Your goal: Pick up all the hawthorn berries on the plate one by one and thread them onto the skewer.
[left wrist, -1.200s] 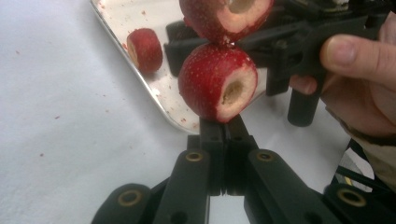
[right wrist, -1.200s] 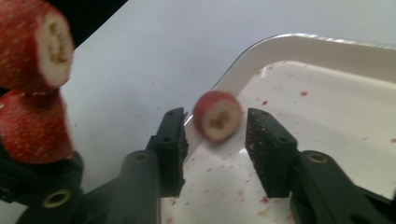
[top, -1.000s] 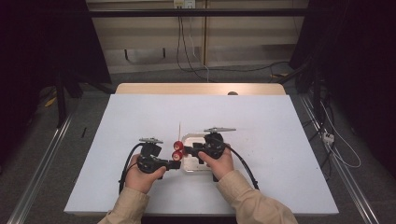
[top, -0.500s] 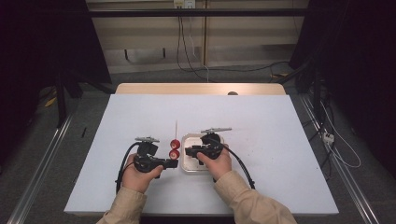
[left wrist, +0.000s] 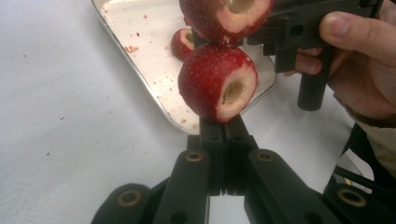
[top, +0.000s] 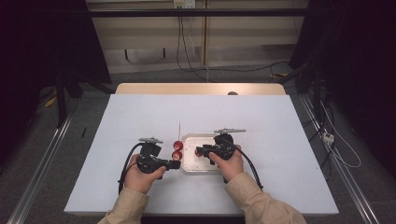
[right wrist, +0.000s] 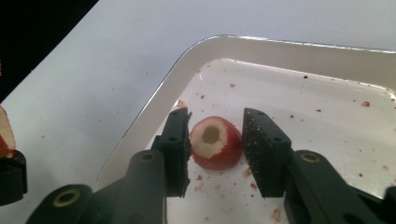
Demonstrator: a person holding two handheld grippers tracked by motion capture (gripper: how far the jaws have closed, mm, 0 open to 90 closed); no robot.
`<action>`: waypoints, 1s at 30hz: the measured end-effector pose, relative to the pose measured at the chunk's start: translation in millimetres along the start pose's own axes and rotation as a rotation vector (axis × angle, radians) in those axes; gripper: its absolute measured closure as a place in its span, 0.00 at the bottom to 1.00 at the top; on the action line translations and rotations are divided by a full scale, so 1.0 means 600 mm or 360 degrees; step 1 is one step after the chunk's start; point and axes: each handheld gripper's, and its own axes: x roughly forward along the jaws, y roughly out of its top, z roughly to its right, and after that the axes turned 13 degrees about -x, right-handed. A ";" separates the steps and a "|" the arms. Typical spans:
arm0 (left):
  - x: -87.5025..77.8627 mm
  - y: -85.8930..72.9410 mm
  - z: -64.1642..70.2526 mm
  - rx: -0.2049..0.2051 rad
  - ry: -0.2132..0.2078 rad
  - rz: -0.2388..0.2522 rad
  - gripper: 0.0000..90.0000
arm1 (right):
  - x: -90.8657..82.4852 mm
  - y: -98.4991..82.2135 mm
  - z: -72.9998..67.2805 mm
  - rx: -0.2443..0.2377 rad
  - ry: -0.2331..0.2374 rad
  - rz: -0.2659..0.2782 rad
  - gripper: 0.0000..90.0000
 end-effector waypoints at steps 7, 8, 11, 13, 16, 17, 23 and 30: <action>0.003 0.000 -0.001 0.0003 0.0004 -0.0023 0.99 | 0.008 -0.001 0.003 0.0023 -0.0006 0.0017 0.67; 0.003 -0.001 -0.001 0.0004 0.0004 -0.0021 0.99 | 0.007 -0.001 0.005 0.0031 -0.0007 0.0026 0.67; 0.005 -0.001 -0.001 0.0012 0.0002 -0.0026 0.99 | 0.006 0.000 0.008 0.0046 -0.0004 0.0044 0.66; 0.006 -0.001 0.000 0.0006 0.0000 -0.0029 0.99 | 0.008 0.001 0.007 0.0034 -0.0014 0.0039 0.67; 0.006 -0.001 0.001 0.0009 -0.0001 -0.0035 0.99 | 0.011 -0.001 0.002 0.0010 0.0000 0.0016 0.66; 0.007 -0.001 0.001 0.0011 0.0000 -0.0032 0.99 | 0.012 -0.001 -0.001 -0.0011 0.0008 0.0010 0.66; 0.008 -0.002 0.000 0.0010 0.0005 -0.0045 0.99 | 0.016 -0.006 -0.013 -0.0038 0.0079 0.0007 0.83; 0.017 -0.005 0.004 0.0021 -0.0007 -0.0108 0.99 | -0.007 0.007 0.001 0.0078 0.0113 0.0149 0.83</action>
